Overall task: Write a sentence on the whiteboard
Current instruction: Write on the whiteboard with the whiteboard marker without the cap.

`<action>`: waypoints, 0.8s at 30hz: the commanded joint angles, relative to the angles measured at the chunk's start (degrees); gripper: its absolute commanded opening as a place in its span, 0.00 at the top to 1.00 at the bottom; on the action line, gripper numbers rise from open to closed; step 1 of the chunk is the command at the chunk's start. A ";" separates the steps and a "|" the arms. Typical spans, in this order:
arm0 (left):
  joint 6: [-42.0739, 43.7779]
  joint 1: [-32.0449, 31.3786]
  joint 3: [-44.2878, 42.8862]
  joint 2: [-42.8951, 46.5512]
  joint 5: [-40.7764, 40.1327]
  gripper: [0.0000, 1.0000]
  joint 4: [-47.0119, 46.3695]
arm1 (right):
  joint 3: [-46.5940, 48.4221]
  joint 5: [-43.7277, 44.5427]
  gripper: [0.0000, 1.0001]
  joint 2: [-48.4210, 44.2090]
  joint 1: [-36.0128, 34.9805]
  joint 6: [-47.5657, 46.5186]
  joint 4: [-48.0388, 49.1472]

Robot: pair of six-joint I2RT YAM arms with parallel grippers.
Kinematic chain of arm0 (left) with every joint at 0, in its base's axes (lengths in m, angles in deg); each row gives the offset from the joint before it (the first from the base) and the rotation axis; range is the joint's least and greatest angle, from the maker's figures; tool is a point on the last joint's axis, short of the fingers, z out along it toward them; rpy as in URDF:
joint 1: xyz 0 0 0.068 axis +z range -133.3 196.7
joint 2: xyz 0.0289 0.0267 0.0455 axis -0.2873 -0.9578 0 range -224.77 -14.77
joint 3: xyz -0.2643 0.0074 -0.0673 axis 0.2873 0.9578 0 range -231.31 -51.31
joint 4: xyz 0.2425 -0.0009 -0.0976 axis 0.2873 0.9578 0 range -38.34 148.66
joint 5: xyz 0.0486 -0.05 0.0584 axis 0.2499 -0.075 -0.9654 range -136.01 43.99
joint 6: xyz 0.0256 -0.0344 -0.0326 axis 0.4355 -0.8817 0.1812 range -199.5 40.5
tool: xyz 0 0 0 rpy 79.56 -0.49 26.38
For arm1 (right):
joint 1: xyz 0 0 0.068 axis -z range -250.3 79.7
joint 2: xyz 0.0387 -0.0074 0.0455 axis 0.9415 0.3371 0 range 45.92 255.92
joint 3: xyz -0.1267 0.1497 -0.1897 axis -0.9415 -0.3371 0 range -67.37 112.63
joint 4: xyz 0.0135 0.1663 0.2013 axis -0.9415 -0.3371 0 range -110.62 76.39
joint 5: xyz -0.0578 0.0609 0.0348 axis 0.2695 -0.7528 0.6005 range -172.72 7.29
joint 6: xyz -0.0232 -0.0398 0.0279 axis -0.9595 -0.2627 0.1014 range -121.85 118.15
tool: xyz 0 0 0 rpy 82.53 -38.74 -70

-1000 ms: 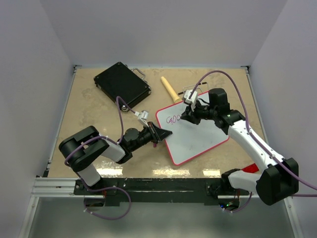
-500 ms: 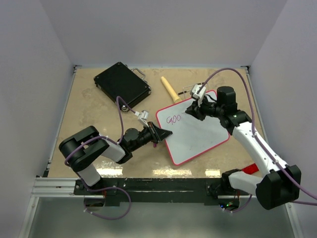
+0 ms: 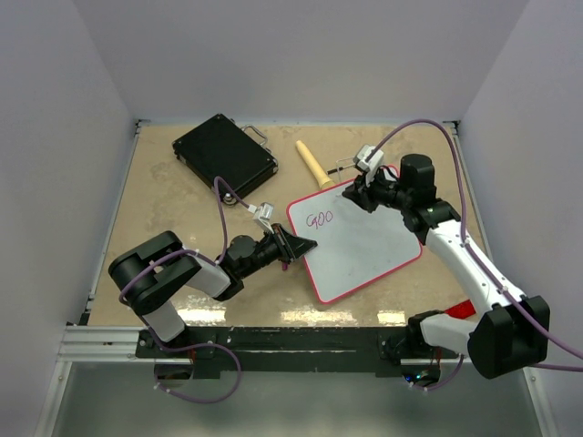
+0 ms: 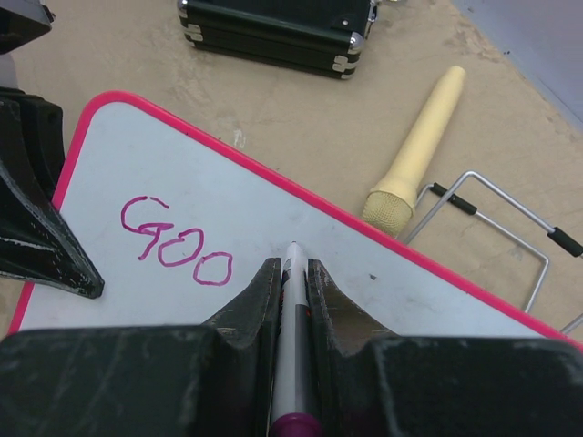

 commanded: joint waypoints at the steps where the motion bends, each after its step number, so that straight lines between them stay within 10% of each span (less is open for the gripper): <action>1: 3.16 -0.29 -0.41 -0.38 2.18 1.00 -13.67 | -0.14 1.68 1.00 0.08 -0.09 1.95 4.65; 24: 3.42 -0.20 -0.32 -0.12 2.35 1.00 -13.84 | -0.67 -0.43 1.00 0.35 -0.18 -2.00 -2.28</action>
